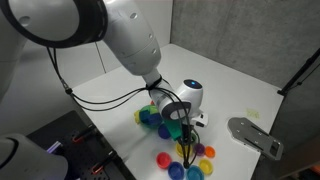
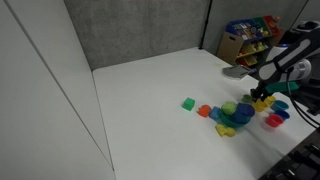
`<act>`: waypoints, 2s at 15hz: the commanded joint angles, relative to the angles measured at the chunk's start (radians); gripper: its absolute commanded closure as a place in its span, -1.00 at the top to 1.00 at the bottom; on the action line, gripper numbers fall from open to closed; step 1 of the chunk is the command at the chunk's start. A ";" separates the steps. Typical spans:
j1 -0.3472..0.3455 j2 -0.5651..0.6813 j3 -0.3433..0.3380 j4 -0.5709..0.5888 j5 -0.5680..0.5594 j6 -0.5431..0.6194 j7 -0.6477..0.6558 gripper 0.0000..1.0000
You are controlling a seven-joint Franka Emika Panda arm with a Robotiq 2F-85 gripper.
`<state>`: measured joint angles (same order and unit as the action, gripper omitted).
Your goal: Pick up the blue bowl and put it in the bigger yellow bowl
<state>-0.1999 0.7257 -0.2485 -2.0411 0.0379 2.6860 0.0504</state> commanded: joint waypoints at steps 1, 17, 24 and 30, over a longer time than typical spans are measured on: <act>0.003 -0.058 -0.029 -0.029 -0.030 -0.007 0.013 0.50; -0.189 -0.208 -0.050 -0.173 0.014 0.069 -0.069 1.00; -0.194 -0.125 -0.040 -0.107 0.018 0.081 -0.043 1.00; -0.228 -0.044 -0.008 -0.049 0.048 0.090 -0.049 1.00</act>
<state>-0.3934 0.6387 -0.2801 -2.1395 0.0602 2.7687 0.0183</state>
